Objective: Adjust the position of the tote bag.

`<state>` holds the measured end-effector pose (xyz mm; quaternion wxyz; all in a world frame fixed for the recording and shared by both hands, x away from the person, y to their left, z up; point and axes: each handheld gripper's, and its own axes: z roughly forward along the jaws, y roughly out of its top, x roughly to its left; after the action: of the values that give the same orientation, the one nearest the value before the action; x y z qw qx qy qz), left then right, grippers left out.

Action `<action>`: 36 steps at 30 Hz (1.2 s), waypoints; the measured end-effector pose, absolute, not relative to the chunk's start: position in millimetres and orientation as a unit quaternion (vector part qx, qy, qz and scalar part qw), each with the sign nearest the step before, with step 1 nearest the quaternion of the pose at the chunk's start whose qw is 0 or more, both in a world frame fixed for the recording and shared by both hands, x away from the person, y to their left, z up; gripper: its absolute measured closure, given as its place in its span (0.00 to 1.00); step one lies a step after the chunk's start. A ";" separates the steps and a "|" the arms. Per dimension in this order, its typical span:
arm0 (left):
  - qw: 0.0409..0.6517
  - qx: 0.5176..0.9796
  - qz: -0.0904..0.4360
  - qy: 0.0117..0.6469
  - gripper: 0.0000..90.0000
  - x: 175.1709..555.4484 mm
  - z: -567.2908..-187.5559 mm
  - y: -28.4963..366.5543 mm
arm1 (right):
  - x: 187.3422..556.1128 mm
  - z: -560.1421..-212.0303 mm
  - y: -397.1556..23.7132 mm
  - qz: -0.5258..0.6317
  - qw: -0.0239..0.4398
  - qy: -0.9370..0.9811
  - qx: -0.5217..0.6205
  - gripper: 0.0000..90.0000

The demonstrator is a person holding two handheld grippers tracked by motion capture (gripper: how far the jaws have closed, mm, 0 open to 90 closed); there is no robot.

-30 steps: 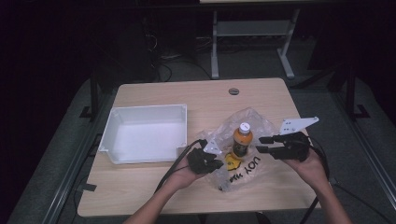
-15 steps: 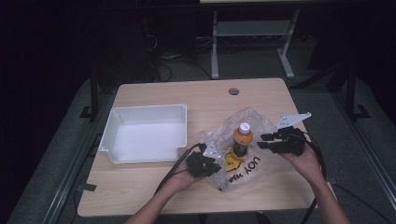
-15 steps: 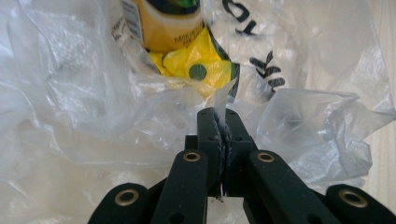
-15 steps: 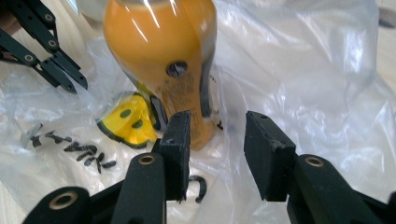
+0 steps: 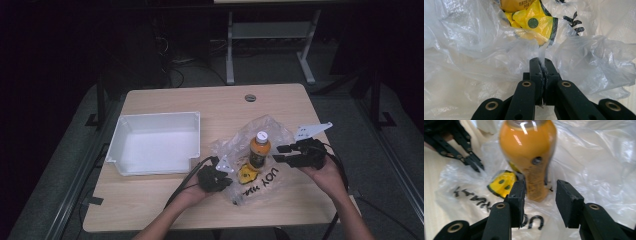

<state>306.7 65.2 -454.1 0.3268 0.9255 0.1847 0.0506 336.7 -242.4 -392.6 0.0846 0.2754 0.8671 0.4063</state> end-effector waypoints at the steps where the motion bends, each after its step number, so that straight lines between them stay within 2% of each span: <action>1: 0.327 0.926 0.052 0.184 0.98 306.8 -454.0 65.9 | 334.0 -391.2 -241.5 0.410 0.082 0.867 0.271 0.64; 11: 0.324 0.926 0.054 0.188 0.98 308.1 -453.4 68.5 | 305.1 -389.6 -229.3 0.422 0.051 0.878 0.219 0.63; 22: 0.317 0.924 0.060 0.204 0.97 315.9 -451.6 78.8 | 293.3 -411.8 -240.1 0.402 0.034 0.884 0.234 0.63; 27: 0.320 0.924 0.062 0.200 0.96 315.2 -447.8 81.5 | 291.7 -411.2 -242.7 0.406 0.039 0.882 0.236 0.63; 36: 0.321 0.923 0.062 0.201 0.97 313.3 -449.6 78.8 | 322.1 -378.5 -253.9 0.422 0.096 0.864 0.258 0.62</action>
<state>313.3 78.8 -449.6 0.3211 0.9233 0.2014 0.0621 322.1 -253.9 -378.5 0.0960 0.2582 0.8638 0.4218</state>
